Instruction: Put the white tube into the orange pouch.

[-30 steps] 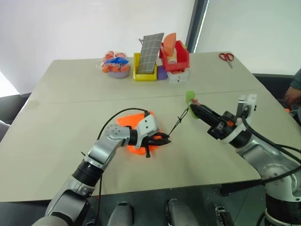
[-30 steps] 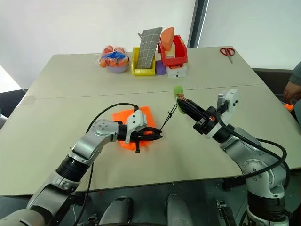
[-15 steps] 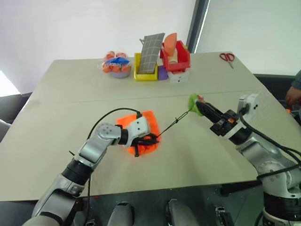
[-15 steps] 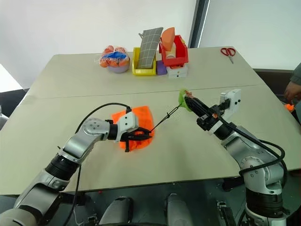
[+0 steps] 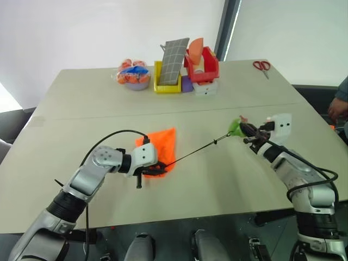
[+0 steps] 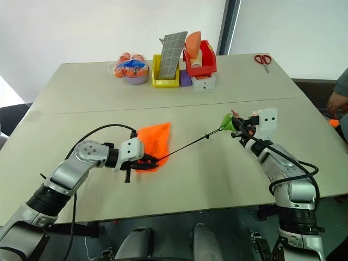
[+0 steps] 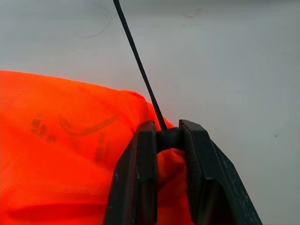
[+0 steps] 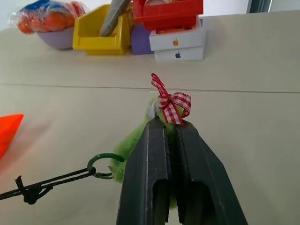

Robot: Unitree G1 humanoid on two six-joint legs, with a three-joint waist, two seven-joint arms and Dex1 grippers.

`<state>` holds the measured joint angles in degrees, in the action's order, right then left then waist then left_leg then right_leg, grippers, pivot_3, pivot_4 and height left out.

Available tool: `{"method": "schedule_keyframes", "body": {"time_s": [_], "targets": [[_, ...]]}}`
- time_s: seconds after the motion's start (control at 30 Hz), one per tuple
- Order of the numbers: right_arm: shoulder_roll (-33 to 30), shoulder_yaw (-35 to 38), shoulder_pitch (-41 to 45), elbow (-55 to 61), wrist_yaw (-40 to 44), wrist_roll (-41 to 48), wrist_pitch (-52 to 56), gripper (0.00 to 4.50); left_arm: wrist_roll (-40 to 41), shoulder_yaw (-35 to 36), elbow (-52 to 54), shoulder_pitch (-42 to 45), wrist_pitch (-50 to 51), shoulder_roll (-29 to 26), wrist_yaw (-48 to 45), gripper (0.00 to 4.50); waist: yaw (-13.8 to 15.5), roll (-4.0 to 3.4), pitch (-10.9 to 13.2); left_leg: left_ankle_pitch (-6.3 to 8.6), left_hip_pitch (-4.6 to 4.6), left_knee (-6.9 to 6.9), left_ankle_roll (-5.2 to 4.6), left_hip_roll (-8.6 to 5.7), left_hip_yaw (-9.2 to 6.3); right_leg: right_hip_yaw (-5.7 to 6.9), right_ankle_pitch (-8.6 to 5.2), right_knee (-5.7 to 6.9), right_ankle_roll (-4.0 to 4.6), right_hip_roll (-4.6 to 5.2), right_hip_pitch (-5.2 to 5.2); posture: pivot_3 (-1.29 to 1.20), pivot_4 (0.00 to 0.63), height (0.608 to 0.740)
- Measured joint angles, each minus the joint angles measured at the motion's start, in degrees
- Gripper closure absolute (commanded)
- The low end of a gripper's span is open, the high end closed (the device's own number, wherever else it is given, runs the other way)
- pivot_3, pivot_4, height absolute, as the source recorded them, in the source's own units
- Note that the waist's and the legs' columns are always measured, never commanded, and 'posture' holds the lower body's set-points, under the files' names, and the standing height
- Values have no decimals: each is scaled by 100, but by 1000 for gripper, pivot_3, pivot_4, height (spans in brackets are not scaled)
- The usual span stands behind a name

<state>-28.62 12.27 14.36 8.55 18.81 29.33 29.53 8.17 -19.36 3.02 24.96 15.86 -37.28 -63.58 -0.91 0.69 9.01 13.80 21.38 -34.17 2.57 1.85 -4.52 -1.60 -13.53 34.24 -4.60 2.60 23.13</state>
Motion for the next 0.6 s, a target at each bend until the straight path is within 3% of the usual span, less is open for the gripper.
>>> {"method": "schedule_keyframes", "body": {"time_s": [0.03,0.07,0.2,0.27,0.47,0.6], "targets": [[-8,-43,-2,0,30,-64,0,4500,34,11,0,-5,42,1,-6,2864,-3,0,0,0,0,0,0,0,0,0,0,1,0,0,0,0,150,740],[-49,-69,-20,8,98,-122,3,3750,152,59,18,-16,170,32,-19,2313,-4,0,0,0,0,0,0,0,0,0,0,1,-1,0,0,0,150,740],[-307,-276,-185,189,507,-233,48,1913,817,573,259,-114,891,365,208,291,-3,2,1,0,-1,-1,-1,1,-1,0,-2,2,-4,0,-2,0,150,740],[-482,-487,-373,359,704,-431,18,856,1210,1005,510,-144,1278,413,412,225,-4,3,1,0,-3,-1,-1,1,-2,0,-2,4,-5,-1,-2,0,150,740],[-727,-642,-892,460,1158,-798,-281,856,2192,2190,853,-455,2401,242,842,225,-25,2,1,0,-6,-3,0,0,-1,0,-3,5,-6,-1,-3,0,150,740],[-779,-424,-1108,490,1529,-751,-521,856,2253,3026,777,-957,2347,62,1304,225,-17,3,2,0,-9,-3,0,1,-1,1,-3,4,-6,-1,-4,0,150,740]]}}
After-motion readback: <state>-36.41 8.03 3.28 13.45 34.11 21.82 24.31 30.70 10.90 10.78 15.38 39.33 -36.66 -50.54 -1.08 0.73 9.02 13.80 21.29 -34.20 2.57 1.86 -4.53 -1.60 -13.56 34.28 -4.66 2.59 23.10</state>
